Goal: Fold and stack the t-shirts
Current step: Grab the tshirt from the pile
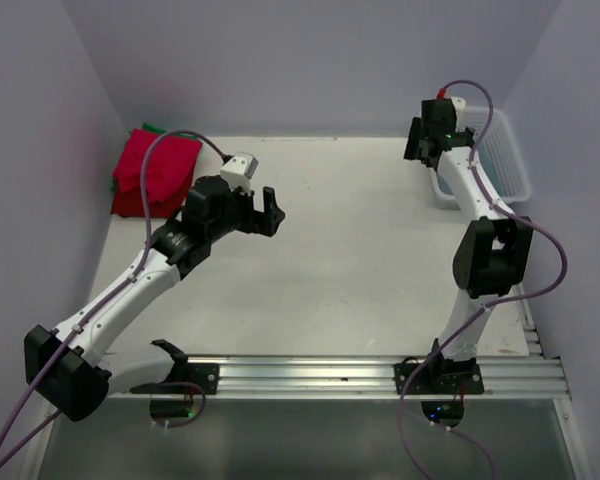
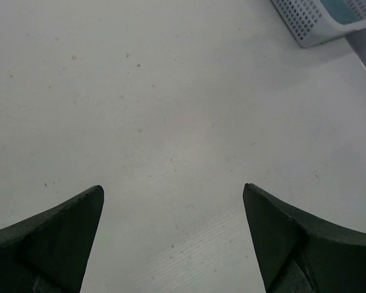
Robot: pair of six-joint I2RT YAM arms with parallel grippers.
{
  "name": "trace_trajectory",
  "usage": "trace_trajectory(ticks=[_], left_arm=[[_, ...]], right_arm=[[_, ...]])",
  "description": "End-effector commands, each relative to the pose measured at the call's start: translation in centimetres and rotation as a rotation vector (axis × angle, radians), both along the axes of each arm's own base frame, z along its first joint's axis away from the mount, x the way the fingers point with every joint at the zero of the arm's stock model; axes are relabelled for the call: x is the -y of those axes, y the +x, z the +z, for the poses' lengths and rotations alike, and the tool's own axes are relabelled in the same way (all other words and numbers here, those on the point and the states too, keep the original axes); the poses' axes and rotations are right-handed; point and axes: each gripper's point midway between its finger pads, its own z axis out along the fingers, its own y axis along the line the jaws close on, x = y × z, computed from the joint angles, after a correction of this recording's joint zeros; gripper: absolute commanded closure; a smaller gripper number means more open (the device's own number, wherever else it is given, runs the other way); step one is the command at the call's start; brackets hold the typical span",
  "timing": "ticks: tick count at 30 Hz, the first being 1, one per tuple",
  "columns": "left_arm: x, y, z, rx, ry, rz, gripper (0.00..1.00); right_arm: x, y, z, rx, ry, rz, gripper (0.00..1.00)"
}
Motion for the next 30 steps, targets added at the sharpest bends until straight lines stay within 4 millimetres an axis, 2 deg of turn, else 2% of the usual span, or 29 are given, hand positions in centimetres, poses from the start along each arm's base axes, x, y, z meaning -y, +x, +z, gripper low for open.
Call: trace_trajectory(ticks=[1,2,3,4,5,7,9,11,12,15,16,17,18,19,21,22,26,29,30], left_arm=[[-1.2,-0.7,1.8,0.046,-0.041,0.035,0.0],[-1.5,-0.9,1.8,0.047,-0.042,0.038,0.0],[-1.7,-1.3,1.2,0.039,-0.038,0.041,0.0],[-1.9,-1.4,1.1,0.035,-0.041,0.044,0.0],[-2.4,-1.3,0.8,0.033,-0.03,0.068,0.0],[-2.7,-1.8,0.1,0.02,-0.032,0.076,0.0],[-2.9,-2.1,-0.7,0.009,-0.031,0.081,0.0],[-3.1,-2.2,-1.2,-0.005,-0.032,0.09,0.0],[-3.1,-2.3,-1.4,-0.013,-0.031,0.093,0.0],[-3.2,-2.5,-1.6,-0.028,-0.037,0.098,0.0],[-3.2,-2.6,-1.6,-0.031,-0.042,0.1,0.0],[-3.2,-2.7,-1.3,-0.025,-0.05,0.1,0.0],[-3.3,-2.8,-1.4,-0.027,-0.051,0.101,0.0],[-3.3,-2.9,-1.3,-0.025,-0.053,0.101,0.0],[-3.7,-3.1,-1.2,-0.024,-0.05,0.112,0.0],[-3.9,-3.2,-1.1,-0.021,-0.047,0.118,0.0],[-4.6,-3.5,-0.8,-0.009,-0.042,0.14,0.0],[-4.5,-3.7,-0.5,-0.005,-0.055,0.13,0.0],[-4.4,-3.7,-0.4,-0.005,-0.061,0.13,0.0]], right_arm=[[4.3,1.3,1.1,0.036,0.044,-0.134,0.01],[4.7,1.7,0.2,0.029,0.059,-0.16,0.01],[7.4,1.8,0.3,0.043,0.073,-0.22,0.02],[8.4,1.9,0.1,0.049,0.086,-0.253,0.02],[9.2,2.1,-0.8,0.047,0.108,-0.288,0.03],[11.2,2.4,-0.9,0.061,0.133,-0.329,0.04],[12.0,3.3,-2.6,0.028,0.167,-0.327,0.05],[12.4,4.0,-4.3,-0.01,0.178,-0.326,0.06],[12.5,5.0,-6.1,-0.04,0.19,-0.314,0.07],[12.0,6.2,-8.5,-0.08,0.256,-0.257,0.09],[11.1,7.1,-10.4,-0.092,0.317,-0.22,0.1],[10.7,7.5,-11.4,-0.098,0.341,-0.204,0.1],[10.6,8.2,-11.4,-0.085,0.355,-0.19,0.11],[10.3,8.4,-13.8,-0.125,0.372,-0.186,0.12],[10.1,9.2,-14.2,-0.121,0.39,-0.165,0.14],[9.9,9.1,-15.7,-0.152,0.395,-0.163,0.14],[10.0,9.0,-15.6,-0.147,0.39,-0.17,0.17],[10.2,8.4,-15.8,-0.153,0.391,-0.2,0.37],[10.1,8.0,-16.2,-0.173,0.396,-0.206,0.72]])
